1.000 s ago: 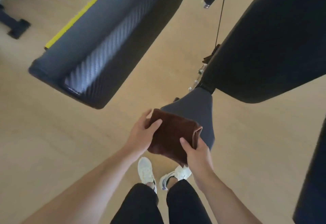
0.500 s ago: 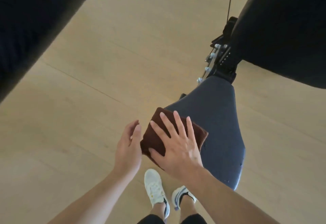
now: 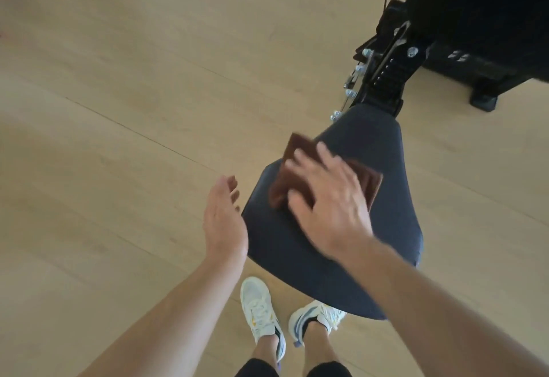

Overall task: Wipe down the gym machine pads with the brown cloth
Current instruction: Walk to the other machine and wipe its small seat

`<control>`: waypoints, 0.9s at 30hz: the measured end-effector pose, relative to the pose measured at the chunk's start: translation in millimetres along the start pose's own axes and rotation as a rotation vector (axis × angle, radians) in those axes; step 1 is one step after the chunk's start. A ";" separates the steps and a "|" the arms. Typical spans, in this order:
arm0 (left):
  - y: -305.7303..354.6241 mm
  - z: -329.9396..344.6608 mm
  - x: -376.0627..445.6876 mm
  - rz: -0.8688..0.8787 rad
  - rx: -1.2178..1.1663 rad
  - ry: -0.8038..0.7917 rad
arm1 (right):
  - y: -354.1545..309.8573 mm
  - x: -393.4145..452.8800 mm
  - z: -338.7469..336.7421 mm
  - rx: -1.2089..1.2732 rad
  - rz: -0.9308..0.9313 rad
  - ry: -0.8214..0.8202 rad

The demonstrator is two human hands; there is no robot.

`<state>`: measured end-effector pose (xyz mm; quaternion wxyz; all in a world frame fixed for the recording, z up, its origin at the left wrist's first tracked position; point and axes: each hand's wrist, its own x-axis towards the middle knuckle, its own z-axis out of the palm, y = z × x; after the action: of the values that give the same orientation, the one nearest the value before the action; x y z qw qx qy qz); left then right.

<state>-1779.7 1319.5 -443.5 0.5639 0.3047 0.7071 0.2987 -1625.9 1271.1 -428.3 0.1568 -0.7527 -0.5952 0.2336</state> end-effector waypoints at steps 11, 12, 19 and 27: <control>7.4 -1.6 -10.9 0.076 0.250 0.072 | 28.2 21.3 2.8 -0.227 0.154 0.046; 9.5 5.1 -9.7 0.071 0.274 0.069 | 35.4 41.2 -3.7 -0.220 0.261 0.059; -6.7 28.1 -2.1 0.154 0.584 0.239 | 28.9 118.4 -31.7 -0.358 0.256 -0.138; -8.1 39.4 -2.2 0.225 0.633 0.325 | -20.1 123.7 -11.1 -0.297 -0.011 -0.409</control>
<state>-1741.4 1315.8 -455.7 0.2857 0.4885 0.8068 0.1697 -1613.9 1396.3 -429.0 -0.0779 -0.7011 -0.6465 0.2904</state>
